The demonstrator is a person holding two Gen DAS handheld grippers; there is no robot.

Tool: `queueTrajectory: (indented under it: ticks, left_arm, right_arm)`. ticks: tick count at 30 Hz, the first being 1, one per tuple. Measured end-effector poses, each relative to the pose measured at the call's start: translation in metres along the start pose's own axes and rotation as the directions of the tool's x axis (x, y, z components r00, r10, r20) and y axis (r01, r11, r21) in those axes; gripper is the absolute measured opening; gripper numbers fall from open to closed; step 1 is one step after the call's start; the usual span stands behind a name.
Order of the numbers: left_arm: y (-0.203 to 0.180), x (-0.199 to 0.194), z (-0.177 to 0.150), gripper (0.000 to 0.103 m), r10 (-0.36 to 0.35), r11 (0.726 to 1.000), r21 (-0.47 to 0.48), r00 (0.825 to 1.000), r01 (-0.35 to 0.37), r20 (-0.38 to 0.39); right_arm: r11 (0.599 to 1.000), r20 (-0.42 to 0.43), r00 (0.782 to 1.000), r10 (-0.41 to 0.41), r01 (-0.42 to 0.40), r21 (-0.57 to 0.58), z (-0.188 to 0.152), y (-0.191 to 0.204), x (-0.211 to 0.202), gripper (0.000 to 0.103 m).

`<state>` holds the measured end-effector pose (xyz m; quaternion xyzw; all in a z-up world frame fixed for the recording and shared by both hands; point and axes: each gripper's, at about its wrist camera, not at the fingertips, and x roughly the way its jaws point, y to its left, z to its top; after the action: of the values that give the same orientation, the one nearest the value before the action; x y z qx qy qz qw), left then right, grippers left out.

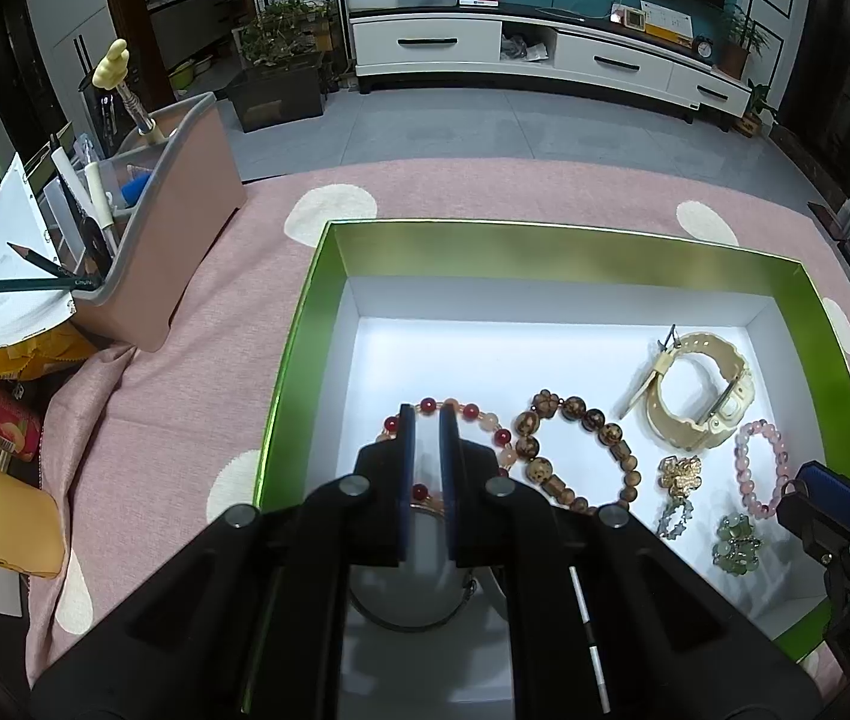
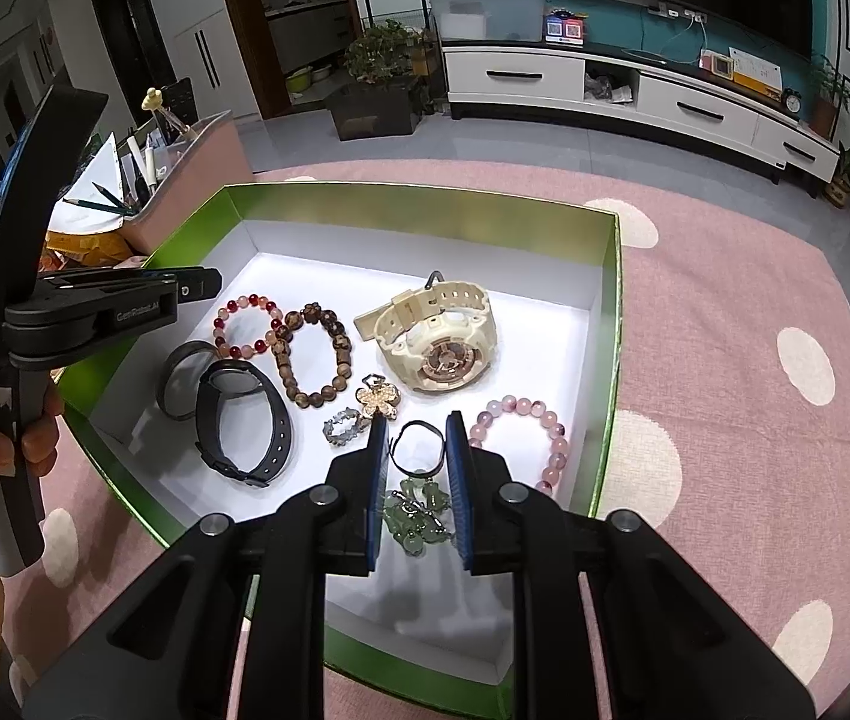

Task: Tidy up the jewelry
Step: 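Lower the bracelet and ring into the box and open both tools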

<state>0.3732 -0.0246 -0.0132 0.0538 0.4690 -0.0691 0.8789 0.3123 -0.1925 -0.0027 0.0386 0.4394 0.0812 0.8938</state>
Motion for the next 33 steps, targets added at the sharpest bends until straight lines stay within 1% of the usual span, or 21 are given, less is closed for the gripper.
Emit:
queueTrajectory:
  ticks: [3,5,7,10,13,16,19,22,23,24,25,26,28,29,30,31,32,33]
  left_arm:
    - [-0.001,-0.001,0.0,0.011,0.0,1.0,0.004,1.0,0.0,0.0]
    - [-0.001,-0.001,0.0,0.017,-0.003,1.0,0.003,1.0,0.003,0.001]
    - [-0.001,-0.003,-0.001,0.021,-0.005,1.0,0.004,1.0,0.005,0.003]
    - [-0.002,-0.004,-0.002,0.023,-0.006,1.0,0.01,1.0,0.006,0.004]
    - [-0.003,-0.007,-0.003,0.031,-0.008,1.0,0.011,1.0,0.008,0.008]
    - [-0.003,-0.011,-0.003,0.033,-0.009,1.0,0.015,1.0,0.009,0.011]
    - [-0.004,-0.015,-0.004,0.042,-0.01,1.0,0.017,1.0,0.01,0.016]
    - [-0.003,-0.02,-0.005,0.044,-0.009,1.0,0.019,1.0,0.008,0.021]
    - [-0.004,-0.022,-0.005,0.047,-0.008,1.0,0.02,1.0,0.008,0.022]
    - [-0.004,-0.025,-0.006,0.048,-0.008,1.0,0.022,1.0,0.008,0.025]
    - [-0.004,-0.027,-0.007,0.052,-0.008,1.0,0.023,1.0,0.007,0.027]
    - [-0.005,-0.029,-0.007,0.057,-0.009,1.0,0.023,1.0,0.008,0.029]
    - [-0.005,-0.036,-0.009,0.064,-0.008,1.0,0.025,0.999,0.007,0.035]
    - [-0.004,-0.038,-0.009,0.066,-0.008,1.0,0.026,0.999,0.007,0.038]
    - [-0.004,-0.043,-0.01,0.066,-0.008,1.0,0.029,0.999,0.007,0.041]
    - [-0.004,-0.045,-0.01,0.069,-0.006,1.0,0.03,0.999,0.005,0.044]
    - [-0.003,-0.049,-0.011,0.073,-0.003,1.0,0.029,0.999,0.002,0.048]
    - [-0.002,-0.051,-0.012,0.074,-0.002,1.0,0.029,0.999,0.0,0.05]
  right_arm:
    - [1.0,-0.003,1.0,-0.004,0.004,-0.001,0.0,0.001,0.0,0.019]
    - [1.0,-0.004,1.0,-0.007,0.007,0.0,0.0,0.001,0.001,0.019]
    - [1.0,-0.004,1.0,-0.009,0.009,0.005,0.001,0.001,0.001,0.019]
    - [1.0,-0.003,1.0,-0.011,0.011,0.007,0.001,0.002,0.0,0.019]
    - [1.0,-0.004,1.0,-0.01,0.01,0.009,0.001,0.002,-0.001,0.02]
    - [1.0,-0.002,1.0,-0.01,0.01,0.007,0.001,0.003,-0.002,0.02]
    - [1.0,0.001,1.0,-0.011,0.011,0.009,0.001,0.003,-0.004,0.02]
    - [1.0,0.005,1.0,-0.013,0.013,0.008,0.002,0.004,-0.007,0.022]
    - [1.0,0.006,1.0,-0.014,0.014,0.008,0.002,0.005,-0.008,0.024]
    - [1.0,0.007,1.0,-0.016,0.016,0.008,0.001,0.005,-0.009,0.032]
    - [1.0,0.011,1.0,-0.017,0.017,0.011,0.001,0.005,-0.011,0.036]
    - [1.0,0.015,1.0,-0.018,0.018,0.012,0.001,0.005,-0.013,0.036]
    - [1.0,0.018,1.0,-0.021,0.021,0.014,0.002,0.007,-0.016,0.038]
    - [1.0,0.02,1.0,-0.024,0.023,0.014,0.002,0.007,-0.019,0.039]
    - [1.0,0.022,0.999,-0.025,0.025,0.013,0.002,0.009,-0.021,0.043]
    - [1.0,0.028,0.999,-0.029,0.028,0.014,0.002,0.01,-0.024,0.049]
    - [0.999,0.033,0.999,-0.031,0.03,0.015,0.002,0.01,-0.027,0.052]
    - [0.999,0.038,0.999,-0.033,0.032,0.016,0.002,0.011,-0.031,0.057]
